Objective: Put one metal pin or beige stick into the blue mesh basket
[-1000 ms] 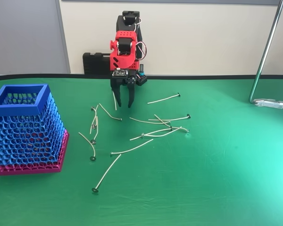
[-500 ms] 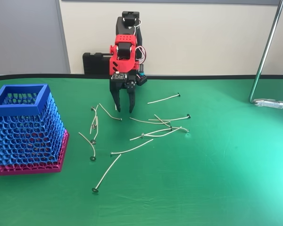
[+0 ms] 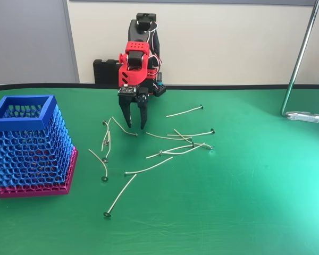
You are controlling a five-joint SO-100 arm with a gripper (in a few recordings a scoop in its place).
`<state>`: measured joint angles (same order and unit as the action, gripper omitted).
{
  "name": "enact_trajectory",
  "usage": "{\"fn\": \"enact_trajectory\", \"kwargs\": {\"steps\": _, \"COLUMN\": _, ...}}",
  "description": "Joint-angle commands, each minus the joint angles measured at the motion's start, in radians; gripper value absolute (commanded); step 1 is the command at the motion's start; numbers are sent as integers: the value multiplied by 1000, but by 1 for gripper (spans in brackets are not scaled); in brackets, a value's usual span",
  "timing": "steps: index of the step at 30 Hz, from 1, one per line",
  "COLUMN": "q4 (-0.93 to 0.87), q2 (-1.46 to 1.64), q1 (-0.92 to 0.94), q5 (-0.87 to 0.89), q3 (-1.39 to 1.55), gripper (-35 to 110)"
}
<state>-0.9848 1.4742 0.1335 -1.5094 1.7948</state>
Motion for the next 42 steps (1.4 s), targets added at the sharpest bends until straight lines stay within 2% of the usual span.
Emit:
{"fn": "enact_trajectory", "kwargs": {"steps": 1, "q4": 11, "q2": 3, "q1": 6, "q5": -17, "q3": -9, "gripper": 22}}
{"fn": "enact_trajectory", "kwargs": {"steps": 42, "q4": 77, "q2": -100, "q1": -5, "q5": -38, "q3": -49, "gripper": 20}}
